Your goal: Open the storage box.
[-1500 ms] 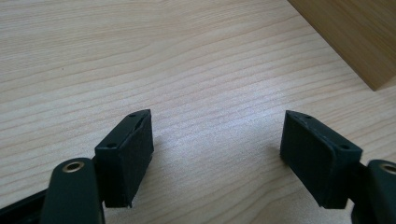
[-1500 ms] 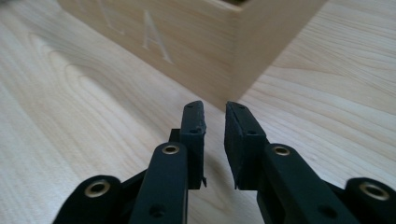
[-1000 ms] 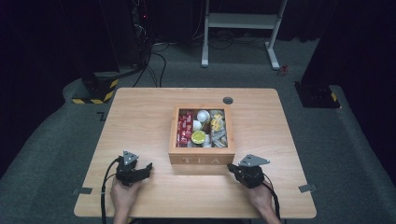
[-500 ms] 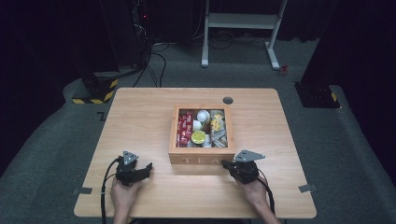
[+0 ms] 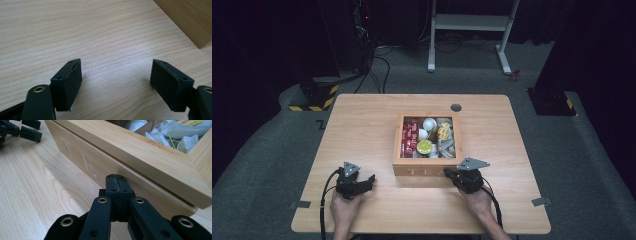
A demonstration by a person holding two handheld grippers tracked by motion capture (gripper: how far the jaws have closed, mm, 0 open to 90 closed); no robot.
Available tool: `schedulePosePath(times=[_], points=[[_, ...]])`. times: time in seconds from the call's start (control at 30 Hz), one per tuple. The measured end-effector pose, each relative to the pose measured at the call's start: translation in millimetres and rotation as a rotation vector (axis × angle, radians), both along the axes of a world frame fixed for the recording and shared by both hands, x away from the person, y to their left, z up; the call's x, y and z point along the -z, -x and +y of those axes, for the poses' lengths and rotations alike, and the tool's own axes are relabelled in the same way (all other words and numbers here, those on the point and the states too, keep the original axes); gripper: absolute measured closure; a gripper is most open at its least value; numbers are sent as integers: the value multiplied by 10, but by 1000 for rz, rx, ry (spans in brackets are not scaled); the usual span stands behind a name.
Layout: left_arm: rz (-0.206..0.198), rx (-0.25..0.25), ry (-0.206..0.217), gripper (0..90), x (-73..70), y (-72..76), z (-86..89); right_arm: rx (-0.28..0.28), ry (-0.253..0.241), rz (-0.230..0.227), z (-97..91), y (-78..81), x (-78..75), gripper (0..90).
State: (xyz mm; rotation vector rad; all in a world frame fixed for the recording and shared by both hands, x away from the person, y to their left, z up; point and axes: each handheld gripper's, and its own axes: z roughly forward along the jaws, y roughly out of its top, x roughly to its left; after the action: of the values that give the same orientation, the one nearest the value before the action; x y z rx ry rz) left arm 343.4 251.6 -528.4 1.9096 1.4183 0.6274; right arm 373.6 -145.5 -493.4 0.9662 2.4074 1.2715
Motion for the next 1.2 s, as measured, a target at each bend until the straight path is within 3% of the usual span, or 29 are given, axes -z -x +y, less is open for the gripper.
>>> schedulePosePath(times=[0.57,1.2], points=[[1,1,2,257,-1,0,2,19,-35,-35,51,29,-92,899],[2,1,3,256,-1,0,3,18,-15,-69,69,42,-135,900]])
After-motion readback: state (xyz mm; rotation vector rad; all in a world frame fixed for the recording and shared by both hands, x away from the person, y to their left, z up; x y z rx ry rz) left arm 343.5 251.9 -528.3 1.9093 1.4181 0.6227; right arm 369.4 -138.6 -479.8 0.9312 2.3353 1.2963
